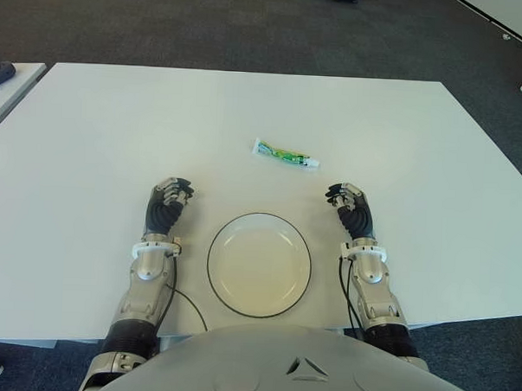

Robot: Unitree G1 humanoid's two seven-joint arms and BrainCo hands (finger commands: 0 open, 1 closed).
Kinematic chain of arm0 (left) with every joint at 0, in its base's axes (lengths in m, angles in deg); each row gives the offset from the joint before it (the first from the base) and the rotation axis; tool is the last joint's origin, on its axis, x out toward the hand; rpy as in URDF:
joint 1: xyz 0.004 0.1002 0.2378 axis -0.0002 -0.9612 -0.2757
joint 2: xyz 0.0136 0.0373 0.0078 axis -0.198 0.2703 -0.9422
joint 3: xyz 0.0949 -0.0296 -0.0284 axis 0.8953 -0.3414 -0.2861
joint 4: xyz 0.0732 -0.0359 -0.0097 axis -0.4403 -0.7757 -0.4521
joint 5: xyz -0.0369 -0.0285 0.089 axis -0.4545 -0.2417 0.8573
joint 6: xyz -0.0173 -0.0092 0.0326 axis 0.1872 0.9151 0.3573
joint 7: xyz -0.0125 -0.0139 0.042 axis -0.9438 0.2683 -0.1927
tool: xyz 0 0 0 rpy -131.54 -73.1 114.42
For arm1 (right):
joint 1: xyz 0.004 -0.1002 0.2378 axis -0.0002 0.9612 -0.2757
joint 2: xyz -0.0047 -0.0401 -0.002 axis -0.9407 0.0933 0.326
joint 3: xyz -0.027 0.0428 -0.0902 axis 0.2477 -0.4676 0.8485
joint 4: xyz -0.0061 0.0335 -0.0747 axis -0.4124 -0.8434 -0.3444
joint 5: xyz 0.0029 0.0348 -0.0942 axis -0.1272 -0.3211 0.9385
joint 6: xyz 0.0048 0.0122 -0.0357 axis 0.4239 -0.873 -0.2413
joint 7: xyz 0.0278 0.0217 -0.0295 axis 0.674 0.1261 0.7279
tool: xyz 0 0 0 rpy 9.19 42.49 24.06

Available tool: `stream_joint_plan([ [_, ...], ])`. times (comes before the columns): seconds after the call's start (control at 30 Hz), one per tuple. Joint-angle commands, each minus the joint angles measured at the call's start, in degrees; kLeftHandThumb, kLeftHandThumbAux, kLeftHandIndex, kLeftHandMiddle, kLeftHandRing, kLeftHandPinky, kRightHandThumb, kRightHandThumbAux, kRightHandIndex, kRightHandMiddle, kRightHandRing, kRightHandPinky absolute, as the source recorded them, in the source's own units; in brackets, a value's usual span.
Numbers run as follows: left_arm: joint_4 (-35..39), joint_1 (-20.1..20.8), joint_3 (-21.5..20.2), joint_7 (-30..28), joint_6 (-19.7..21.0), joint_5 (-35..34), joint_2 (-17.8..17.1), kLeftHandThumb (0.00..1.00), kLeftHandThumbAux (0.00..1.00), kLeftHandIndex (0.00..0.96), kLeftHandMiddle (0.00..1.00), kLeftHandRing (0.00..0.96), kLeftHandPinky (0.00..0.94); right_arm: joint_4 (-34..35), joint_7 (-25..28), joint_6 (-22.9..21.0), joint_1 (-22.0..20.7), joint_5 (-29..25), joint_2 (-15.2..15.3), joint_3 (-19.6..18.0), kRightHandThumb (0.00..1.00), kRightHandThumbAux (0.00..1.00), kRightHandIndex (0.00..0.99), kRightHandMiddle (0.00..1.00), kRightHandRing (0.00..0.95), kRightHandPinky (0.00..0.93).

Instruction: Put the toothpaste on the table into the plate.

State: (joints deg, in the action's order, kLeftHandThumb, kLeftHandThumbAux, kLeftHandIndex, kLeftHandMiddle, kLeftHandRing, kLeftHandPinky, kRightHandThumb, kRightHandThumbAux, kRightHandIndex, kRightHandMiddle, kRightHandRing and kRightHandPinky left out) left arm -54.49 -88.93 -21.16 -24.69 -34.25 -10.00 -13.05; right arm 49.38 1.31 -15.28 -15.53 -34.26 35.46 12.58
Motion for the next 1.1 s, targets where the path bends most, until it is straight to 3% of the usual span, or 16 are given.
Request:
stream_joint_plan([
  [0.03,-2.0,0.3,0.1,0.3,0.0,0.0,0.6,0.703,0.723,0.425,0.487,0.490,0.495,-2.2,-0.9,0.7,-5.0,1.8,1.2,0.6,0.834,0.693,0.375,0.488,0.457,0.418],
  [0.2,-3.1,0.8,0.1,0.4,-1.3,0.1,0.6,0.702,0.722,0.425,0.480,0.489,0.485,-3.8,-0.9,-1.6,-10.5,4.0,2.2,1.4,0.829,0.695,0.363,0.489,0.434,0.378],
  [0.33,-3.6,1.2,0.1,0.8,-1.9,0.5,0.7,0.703,0.722,0.426,0.482,0.490,0.486,-6.5,-0.3,-4.8,-17.7,7.1,3.7,3.1,0.830,0.691,0.380,0.471,0.375,0.330],
  [0.43,-3.9,1.5,0.1,0.9,-2.2,0.5,0.6,0.703,0.721,0.427,0.484,0.492,0.492,-8.0,-0.1,-6.1,-20.5,9.0,4.6,4.4,0.748,0.708,0.397,0.342,0.304,0.280],
  [0.5,-4.1,1.6,0.1,1.0,-2.5,0.6,0.6,0.703,0.721,0.427,0.485,0.493,0.490,-8.7,0.1,-6.8,-22.0,10.5,5.5,5.5,0.692,0.644,0.262,0.266,0.246,0.220],
  [0.7,-4.3,1.9,0.0,1.8,-2.4,1.4,0.5,0.703,0.721,0.427,0.489,0.493,0.489,-11.8,3.7,-11.6,-27.6,16.5,8.7,10.4,0.496,0.523,0.064,0.093,0.094,0.074],
  [0.83,-4.9,2.1,0.0,2.1,-2.8,1.8,0.1,0.703,0.721,0.426,0.493,0.498,0.490,-15.9,6.8,-15.3,-32.7,19.7,9.8,13.6,0.437,0.454,0.013,0.020,0.020,0.015],
  [1.1,-5.7,2.5,-0.1,1.9,-3.5,1.7,-0.1,0.704,0.721,0.426,0.499,0.505,0.497,-24.9,10.8,-20.4,-43.1,22.0,8.9,17.7,0.445,0.355,0.000,0.000,0.000,0.000],
])
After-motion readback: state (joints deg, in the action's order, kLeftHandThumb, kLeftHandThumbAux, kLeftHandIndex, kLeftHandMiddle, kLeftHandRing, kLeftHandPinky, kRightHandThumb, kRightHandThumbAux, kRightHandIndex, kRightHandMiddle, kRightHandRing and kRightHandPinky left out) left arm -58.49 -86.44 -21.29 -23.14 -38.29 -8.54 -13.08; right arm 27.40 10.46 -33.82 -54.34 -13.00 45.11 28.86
